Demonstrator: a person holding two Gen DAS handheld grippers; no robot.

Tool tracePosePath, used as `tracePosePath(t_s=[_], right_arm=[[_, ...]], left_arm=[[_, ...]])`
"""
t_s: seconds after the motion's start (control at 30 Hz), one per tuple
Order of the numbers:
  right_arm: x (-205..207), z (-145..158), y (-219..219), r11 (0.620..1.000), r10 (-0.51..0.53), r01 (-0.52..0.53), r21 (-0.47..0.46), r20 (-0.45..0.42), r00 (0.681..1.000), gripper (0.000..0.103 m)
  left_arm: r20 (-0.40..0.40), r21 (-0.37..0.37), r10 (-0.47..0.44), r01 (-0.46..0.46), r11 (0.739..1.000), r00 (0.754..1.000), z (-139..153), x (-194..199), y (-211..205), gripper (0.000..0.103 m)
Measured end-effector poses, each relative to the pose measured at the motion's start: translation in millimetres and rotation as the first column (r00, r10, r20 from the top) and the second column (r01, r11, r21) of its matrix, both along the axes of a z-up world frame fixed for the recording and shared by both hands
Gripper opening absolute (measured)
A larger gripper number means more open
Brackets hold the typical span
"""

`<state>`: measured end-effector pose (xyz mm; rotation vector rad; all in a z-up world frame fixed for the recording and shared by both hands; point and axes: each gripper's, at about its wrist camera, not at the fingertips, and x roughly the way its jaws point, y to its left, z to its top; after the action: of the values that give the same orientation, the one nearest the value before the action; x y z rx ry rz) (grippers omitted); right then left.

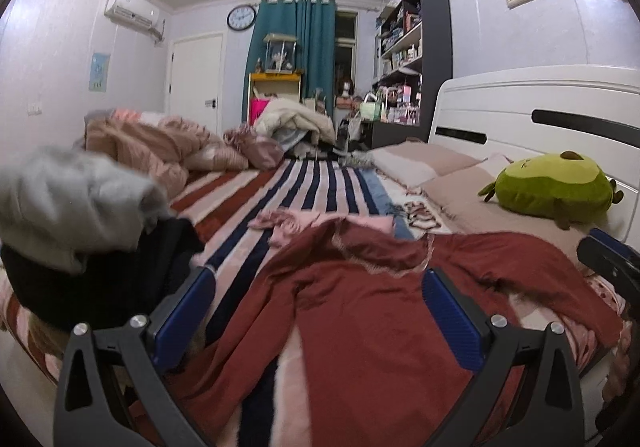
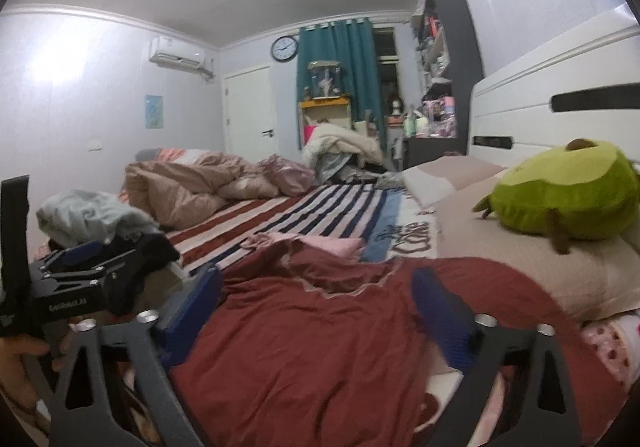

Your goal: Fold small clothes

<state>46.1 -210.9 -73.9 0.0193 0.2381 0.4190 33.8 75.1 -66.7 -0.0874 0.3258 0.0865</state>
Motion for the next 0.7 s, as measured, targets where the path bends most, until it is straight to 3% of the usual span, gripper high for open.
tracePosePath(t_s=[0.13, 0.17, 0.27, 0.33, 0.5, 0.6, 0.7], right_arm=[[19, -36, 13, 0.998, 0.056, -0.056, 0.01, -0.076, 0.996, 0.052], [24, -45, 15, 0.997, 0.075, -0.072, 0.026, -0.11, 0.991, 0.05], [38, -67, 18, 0.99, 0.125, -0.107, 0.097, -0.204, 0.971, 0.049], [41, -75, 21, 0.991, 0.111, -0.091, 0.095, -0.225, 0.968, 0.049], [49, -85, 26, 0.994, 0.094, -0.073, 0.087, -0.271, 0.958, 0.049], [50, -86, 31, 0.995, 0.089, -0.07, 0.075, -0.281, 0.956, 0.049], [51, -88, 34, 0.993, 0.105, -0.084, 0.082, -0.296, 0.949, 0.049]], left_arm=[[-0.109, -0.056, 0.039, -0.045, 0.997, 0.993, -43, 4, 46, 0.1], [-0.136, -0.074, 0.043, -0.054, 0.996, 0.99, -51, 4, 56, 0.093], [-0.204, -0.12, 0.048, -0.074, 0.99, 0.978, -80, 4, 85, 0.074], [-0.226, -0.126, 0.037, -0.067, 0.99, 0.973, -92, 4, 90, 0.065], [-0.256, -0.037, 0.025, -0.035, 0.999, 0.966, -109, 4, 82, 0.062], [-0.272, 0.003, 0.045, -0.046, 0.999, 0.961, -109, 2, 78, 0.053], [-0.268, -0.029, 0.031, -0.04, 0.999, 0.963, -107, -8, 83, 0.051]])
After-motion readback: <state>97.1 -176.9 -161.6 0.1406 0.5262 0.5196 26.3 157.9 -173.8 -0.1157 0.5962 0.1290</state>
